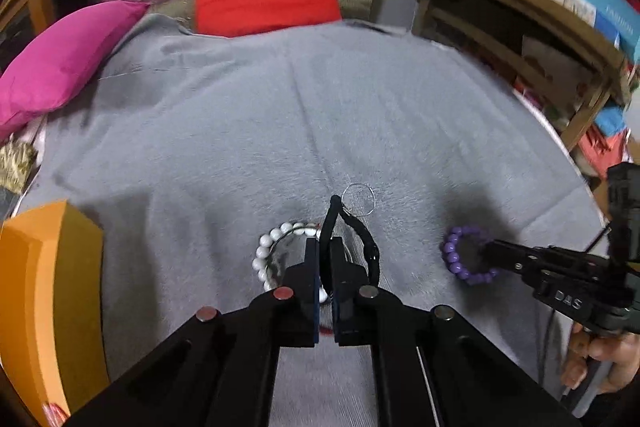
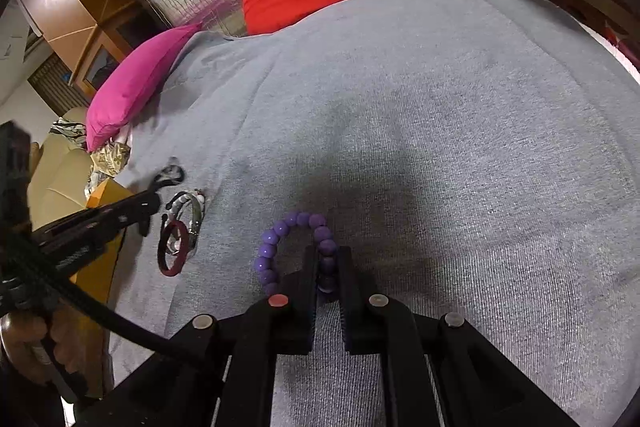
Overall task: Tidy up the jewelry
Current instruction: 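Grasp the black cord bracelet with the left tool and lift it, then carry the black and purple bracelets over the orange box with both tools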
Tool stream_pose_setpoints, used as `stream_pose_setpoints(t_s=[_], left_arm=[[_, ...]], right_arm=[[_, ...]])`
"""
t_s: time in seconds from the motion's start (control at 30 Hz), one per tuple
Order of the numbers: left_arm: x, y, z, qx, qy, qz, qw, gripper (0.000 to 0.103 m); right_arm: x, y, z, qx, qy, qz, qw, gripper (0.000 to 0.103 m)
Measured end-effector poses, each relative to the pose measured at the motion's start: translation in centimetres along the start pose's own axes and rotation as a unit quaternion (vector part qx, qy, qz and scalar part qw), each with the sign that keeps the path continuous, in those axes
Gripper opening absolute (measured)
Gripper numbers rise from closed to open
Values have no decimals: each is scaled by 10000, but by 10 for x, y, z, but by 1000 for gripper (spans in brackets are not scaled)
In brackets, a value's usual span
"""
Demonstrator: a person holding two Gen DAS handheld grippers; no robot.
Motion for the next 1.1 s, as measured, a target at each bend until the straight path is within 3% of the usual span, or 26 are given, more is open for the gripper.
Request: stream_pose_setpoints(t_s=[0.47, 1.1], left_arm=[[55, -75, 15, 666, 45, -158, 9976, 5], [106, -112, 61, 1303, 326, -342, 9904, 5]], right_arm=[[61, -10, 26, 151, 65, -242, 9996, 10], [77, -37, 108, 683, 290, -116, 9972, 10]])
Point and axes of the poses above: each gripper's, at about its wrist camera, not at the fingertips, and x roughly against the way its jaws point, z to its left, y to its top, the point moved 4 cm from there along -x, roughly the way its jaws point, and after that the axes turned 1 degree about x, right-handed, at the moved point
